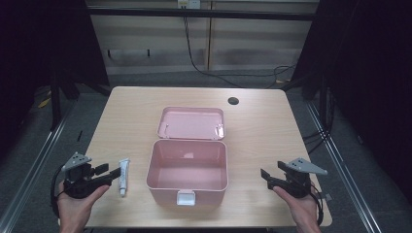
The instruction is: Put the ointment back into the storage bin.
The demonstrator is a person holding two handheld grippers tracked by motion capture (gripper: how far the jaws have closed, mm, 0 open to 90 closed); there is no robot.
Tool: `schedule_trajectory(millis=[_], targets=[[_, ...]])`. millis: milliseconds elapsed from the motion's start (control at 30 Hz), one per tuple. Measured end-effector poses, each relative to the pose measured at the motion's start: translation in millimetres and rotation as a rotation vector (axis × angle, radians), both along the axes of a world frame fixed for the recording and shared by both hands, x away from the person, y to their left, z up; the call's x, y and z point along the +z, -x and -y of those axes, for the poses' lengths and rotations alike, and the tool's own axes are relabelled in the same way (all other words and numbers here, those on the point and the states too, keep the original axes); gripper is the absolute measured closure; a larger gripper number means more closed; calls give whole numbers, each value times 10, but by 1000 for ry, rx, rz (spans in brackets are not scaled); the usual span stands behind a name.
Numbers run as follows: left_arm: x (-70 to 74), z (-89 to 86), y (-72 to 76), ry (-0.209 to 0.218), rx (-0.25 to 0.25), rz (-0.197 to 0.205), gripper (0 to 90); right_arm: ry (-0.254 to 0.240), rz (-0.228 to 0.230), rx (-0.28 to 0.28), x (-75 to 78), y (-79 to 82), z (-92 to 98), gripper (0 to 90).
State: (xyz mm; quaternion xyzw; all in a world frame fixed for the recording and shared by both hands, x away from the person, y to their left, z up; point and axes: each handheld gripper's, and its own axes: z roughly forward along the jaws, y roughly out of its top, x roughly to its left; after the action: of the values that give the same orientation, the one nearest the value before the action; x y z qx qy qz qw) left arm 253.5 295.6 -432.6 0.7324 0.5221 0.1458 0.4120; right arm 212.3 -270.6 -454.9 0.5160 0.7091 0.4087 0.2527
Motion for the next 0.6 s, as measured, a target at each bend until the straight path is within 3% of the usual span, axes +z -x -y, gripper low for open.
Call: schedule_trajectory(millis=[67, 133, 233, 267, 300, 367, 400, 433, 600], targets=[[6, 4, -2, 7, 6, -4, 466, 6, 8, 6, 14, 12, -4, 277], [33, -5, 2, 20, -3, -2, 445, -20, -20, 38, 12, 12, -11, 260], [45, -4, 3, 43, -21, -20, 442, -13, -54, 57, 20, 20, -25, 260], [51, 6, 4, 43, -33, -23, 449, -21, -42, 66, 36, 36, -40, 261], [76, 25, 7, 11, -64, -20, 474, -18, -33, 66, 48, 45, -46, 263], [91, 41, 7, 10, -70, -30, 496, -21, -29, 70, 60, 54, -54, 263], [138, 53, 0, 28, -85, -71, 511, -28, -25, 79, 69, 61, -67, 265], [165, 54, 1, 31, -92, -85, 512, -33, -25, 86, 73, 64, -76, 266], [278, 67, 21, -22, -137, -102, 520, -35, -14, 103, 93, 76, -111, 270]])
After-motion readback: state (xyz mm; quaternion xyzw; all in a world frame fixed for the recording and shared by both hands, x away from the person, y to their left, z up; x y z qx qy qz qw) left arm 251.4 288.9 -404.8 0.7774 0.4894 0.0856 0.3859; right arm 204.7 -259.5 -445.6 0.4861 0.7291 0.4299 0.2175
